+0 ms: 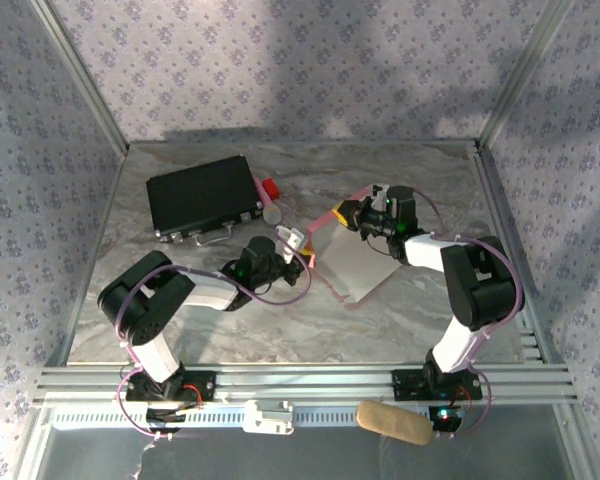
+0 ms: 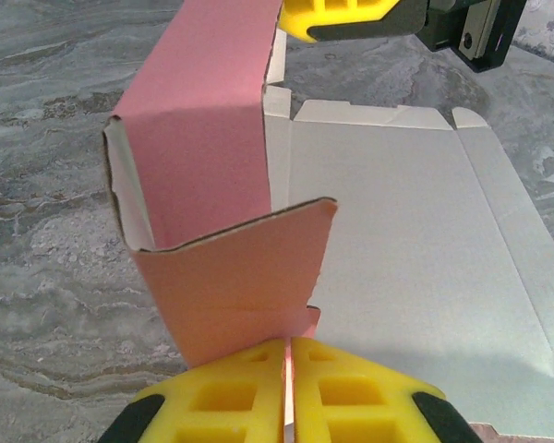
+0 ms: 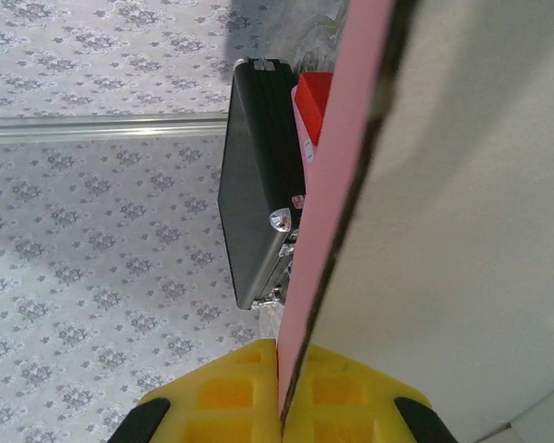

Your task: Fold the paper box

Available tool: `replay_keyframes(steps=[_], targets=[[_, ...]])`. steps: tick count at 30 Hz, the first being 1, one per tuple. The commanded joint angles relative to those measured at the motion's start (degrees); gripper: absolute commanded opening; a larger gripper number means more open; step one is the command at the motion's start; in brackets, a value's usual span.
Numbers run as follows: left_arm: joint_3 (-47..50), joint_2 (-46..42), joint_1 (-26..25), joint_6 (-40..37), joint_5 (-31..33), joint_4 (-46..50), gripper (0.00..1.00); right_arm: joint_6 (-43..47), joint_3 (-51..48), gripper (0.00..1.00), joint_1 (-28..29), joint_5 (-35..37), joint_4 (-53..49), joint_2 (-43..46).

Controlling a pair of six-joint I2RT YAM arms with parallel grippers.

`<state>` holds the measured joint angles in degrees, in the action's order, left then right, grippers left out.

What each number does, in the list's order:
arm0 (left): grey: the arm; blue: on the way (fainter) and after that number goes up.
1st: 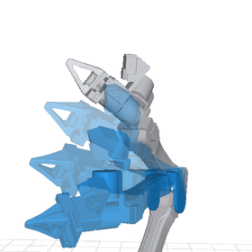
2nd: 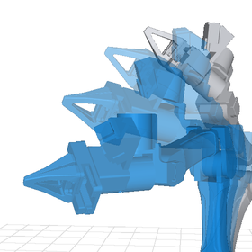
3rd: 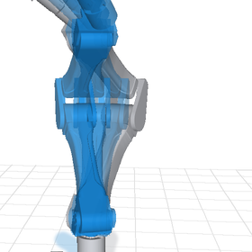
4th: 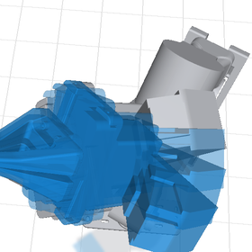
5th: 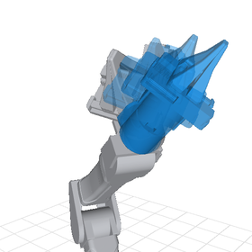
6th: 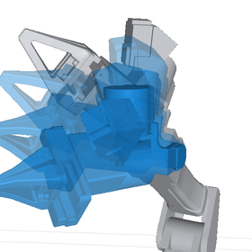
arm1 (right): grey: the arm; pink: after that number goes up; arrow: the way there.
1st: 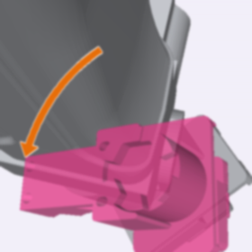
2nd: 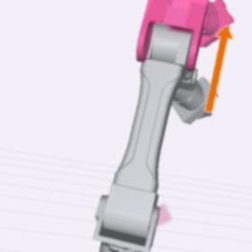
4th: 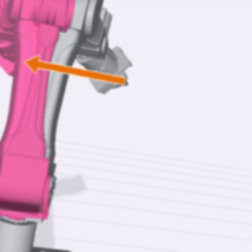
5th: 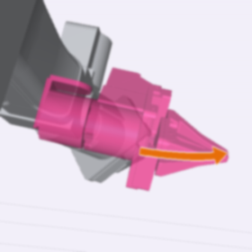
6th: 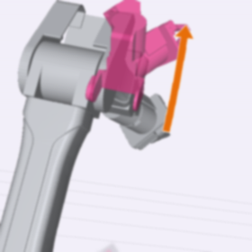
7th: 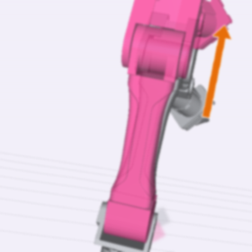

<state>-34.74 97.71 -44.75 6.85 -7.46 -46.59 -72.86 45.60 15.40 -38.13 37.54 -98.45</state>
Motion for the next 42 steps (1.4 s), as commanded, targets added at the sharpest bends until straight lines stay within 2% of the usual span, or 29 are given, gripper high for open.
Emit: replay_keyframes(steps=[1,13,23,27,37,42], targets=[[-2.1,1.0,-0.4,-0.8,0.6,-3.6,0.09,0.0,0.1,0.00,0.7,1.3,-1.9,-2.2],[-4.6,4.3,-0.7,0.2,2.7,-6.6,0.09,-1.3,0.6,0.00,0.8,1.3,-1.4,-2.3],[-4.3,5.8,-2.2,2.6,9.6,-12.1,0.08,-2.0,-0.7,0.00,1.2,2.1,0.6,-2.1],[-4.8,5.9,-2.0,3.8,11.6,-11.6,0.08,-3.1,-1.7,0.00,0.9,2.3,0.6,-1.5],[-5.5,3.5,-1.8,4.0,12.6,-10.1,0.08,-3.5,1.4,0.00,1.2,3.5,-11.2,5.6],[-7.4,5.0,-2.0,4.6,11.2,-8.3,0.08,-3.7,1.2,0.00,1.6,4.2,-12.4,6.4]])
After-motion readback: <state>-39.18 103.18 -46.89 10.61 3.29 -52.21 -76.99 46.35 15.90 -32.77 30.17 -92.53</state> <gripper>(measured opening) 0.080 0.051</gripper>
